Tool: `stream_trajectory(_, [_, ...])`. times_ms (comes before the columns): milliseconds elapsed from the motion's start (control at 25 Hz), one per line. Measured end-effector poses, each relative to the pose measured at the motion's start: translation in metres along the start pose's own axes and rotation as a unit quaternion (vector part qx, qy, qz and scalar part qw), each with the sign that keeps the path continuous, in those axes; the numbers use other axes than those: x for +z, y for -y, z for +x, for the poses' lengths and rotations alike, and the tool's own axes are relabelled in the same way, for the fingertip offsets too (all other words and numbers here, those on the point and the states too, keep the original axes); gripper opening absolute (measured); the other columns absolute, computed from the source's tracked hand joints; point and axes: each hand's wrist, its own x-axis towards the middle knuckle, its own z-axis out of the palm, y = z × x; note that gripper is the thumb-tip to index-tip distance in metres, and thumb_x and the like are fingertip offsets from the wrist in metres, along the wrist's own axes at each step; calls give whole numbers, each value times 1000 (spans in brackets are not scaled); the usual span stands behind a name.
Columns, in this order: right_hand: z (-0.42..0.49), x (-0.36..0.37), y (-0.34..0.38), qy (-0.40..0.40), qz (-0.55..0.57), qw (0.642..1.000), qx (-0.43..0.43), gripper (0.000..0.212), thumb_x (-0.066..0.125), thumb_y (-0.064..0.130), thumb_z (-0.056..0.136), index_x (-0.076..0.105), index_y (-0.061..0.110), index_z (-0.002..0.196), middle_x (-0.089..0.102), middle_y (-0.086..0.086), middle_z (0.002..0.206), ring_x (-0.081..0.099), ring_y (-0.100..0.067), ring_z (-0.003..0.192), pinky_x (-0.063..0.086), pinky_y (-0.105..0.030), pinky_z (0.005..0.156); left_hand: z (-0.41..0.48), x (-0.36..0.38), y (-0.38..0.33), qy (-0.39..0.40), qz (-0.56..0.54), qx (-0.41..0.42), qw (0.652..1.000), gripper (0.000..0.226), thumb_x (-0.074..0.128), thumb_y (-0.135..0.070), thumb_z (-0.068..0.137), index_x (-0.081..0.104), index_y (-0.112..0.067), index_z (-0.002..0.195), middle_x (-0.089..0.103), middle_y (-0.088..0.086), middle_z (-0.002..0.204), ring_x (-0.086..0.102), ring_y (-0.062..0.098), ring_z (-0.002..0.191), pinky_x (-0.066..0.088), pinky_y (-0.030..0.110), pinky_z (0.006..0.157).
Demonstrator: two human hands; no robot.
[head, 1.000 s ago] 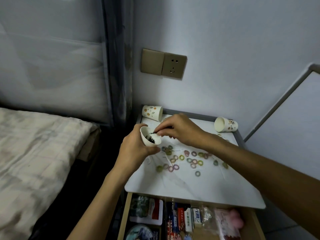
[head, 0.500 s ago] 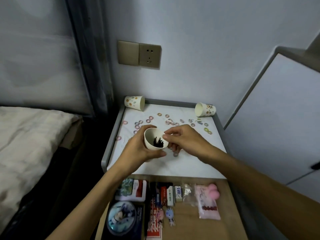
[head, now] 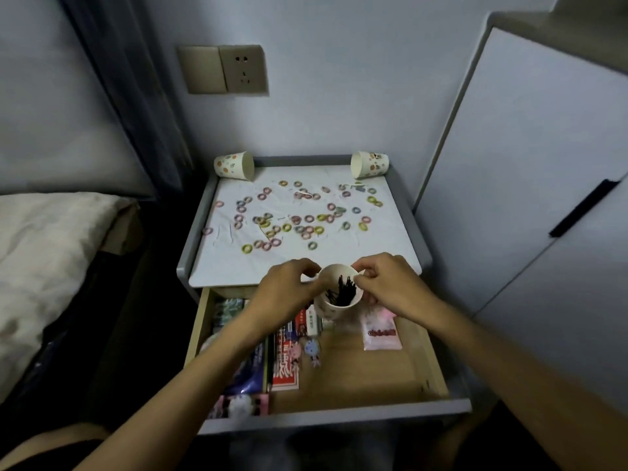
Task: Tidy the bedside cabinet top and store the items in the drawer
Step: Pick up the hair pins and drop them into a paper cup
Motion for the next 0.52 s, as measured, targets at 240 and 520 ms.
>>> stream_trajectory(240, [-34,6,-49,57,42,997,28,13,63,20,92,74,18,100,73,3,82,66,-2,61,53,-14,56,-8,60,-15,95,-30,-8,995,23,49,0,92,68,-3,104,72,17,82,71,19,54,59,34,50])
stream_trajectory(520, [-51,-10,-97,28,-49,994,93,22,61,36,92,70,25,110,66,11,84,63,-5,75,54,-29,70,-3,137,-13,220,27,-8,975,32,49,2,92,64,-5,119,68,17,110,67,18,54,59,31,54])
